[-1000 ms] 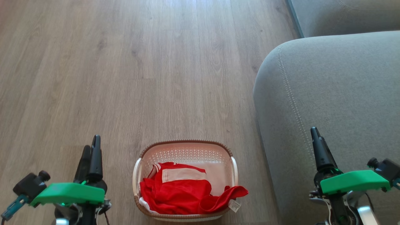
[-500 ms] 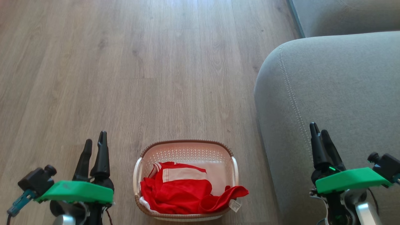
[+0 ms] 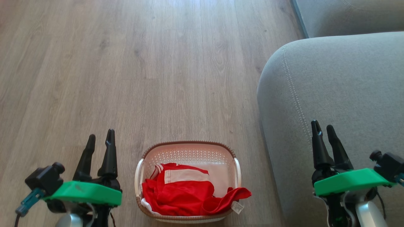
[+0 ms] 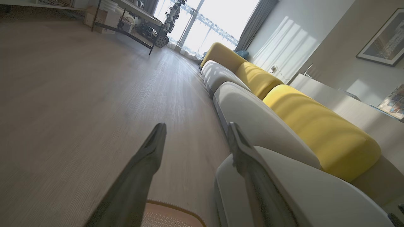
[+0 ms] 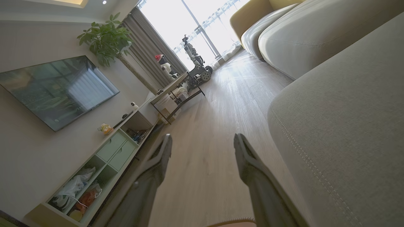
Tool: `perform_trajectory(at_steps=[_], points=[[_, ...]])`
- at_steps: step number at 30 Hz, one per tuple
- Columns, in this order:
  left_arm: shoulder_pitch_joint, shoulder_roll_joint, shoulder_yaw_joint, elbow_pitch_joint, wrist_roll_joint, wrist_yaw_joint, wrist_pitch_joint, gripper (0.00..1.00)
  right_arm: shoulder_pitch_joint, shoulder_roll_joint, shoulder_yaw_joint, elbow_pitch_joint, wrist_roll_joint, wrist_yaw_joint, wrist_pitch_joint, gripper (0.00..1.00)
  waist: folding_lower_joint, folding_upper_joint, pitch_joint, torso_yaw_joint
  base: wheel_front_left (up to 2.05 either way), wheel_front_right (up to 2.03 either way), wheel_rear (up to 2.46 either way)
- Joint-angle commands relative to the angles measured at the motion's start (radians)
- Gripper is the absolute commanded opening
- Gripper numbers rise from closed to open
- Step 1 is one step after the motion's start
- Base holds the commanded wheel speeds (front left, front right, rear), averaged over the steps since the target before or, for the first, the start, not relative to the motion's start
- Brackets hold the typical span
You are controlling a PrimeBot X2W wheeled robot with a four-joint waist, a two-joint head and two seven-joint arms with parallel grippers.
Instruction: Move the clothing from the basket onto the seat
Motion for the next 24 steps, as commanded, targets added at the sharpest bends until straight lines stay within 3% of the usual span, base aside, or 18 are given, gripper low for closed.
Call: perform_trajectory(at_steps=[1, 24], points=[[-0.03, 0.018, 0.021, -0.045, 0.035, -0.004, -0.016, 1.0, -0.036, -0.009, 0.025, -0.045, -0.032, 0.006, -0.014, 1.0, -0.0001, -0.0001, 0.0, 0.0, 0.0, 0.0, 0.0], [-0.022, 0.02, 0.011, -0.083, 0.287, -0.006, -0.08, 1.0, -0.032, -0.009, 0.047, -0.061, -0.27, 0.008, -0.079, 1.0, -0.0001, -0.0001, 0.0, 0.003, 0.0, 0.0, 0.0]])
